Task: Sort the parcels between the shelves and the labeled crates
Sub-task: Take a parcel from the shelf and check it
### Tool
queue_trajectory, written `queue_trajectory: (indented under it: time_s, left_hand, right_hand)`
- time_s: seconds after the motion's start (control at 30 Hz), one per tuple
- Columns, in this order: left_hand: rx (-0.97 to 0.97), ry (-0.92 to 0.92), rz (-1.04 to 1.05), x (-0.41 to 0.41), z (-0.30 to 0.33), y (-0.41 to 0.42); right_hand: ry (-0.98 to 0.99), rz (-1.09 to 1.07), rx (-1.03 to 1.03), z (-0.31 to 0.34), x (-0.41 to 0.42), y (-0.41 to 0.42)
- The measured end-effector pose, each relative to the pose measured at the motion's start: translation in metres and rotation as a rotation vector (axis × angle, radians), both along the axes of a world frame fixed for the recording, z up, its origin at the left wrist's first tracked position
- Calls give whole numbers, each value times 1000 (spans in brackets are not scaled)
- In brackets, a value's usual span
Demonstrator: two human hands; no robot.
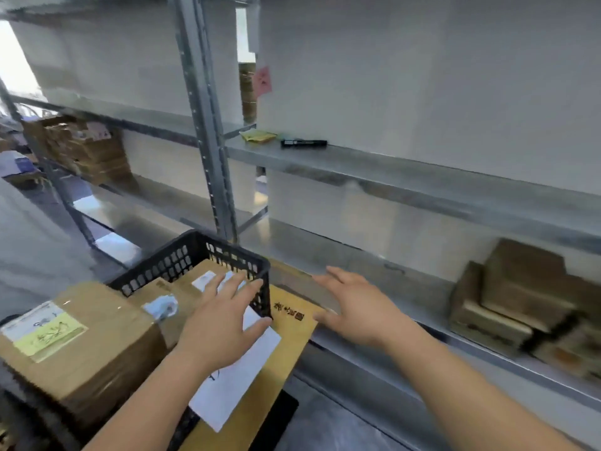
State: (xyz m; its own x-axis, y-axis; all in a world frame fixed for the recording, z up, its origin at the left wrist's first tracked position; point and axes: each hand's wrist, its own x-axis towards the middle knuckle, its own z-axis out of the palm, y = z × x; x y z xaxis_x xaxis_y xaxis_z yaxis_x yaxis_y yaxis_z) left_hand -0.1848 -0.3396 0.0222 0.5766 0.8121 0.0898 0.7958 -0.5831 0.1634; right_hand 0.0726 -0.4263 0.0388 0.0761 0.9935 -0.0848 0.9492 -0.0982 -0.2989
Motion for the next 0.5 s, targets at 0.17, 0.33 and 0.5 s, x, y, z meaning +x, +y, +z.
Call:
queue_trajectory:
  time_s: [0.17,0.33,0.5]
  left_hand:
    - [-8,-12,-210,103,0,-25]
    - [-83,-19,-342,202,-8,-52]
    - [-105,-7,-428,292,-18,-79]
  right_hand:
    - [-36,-195,-13,0,80,-66]
    - [-29,-347,-13,-2,156,-126]
    - [-6,-459,-1,-6,225,-171]
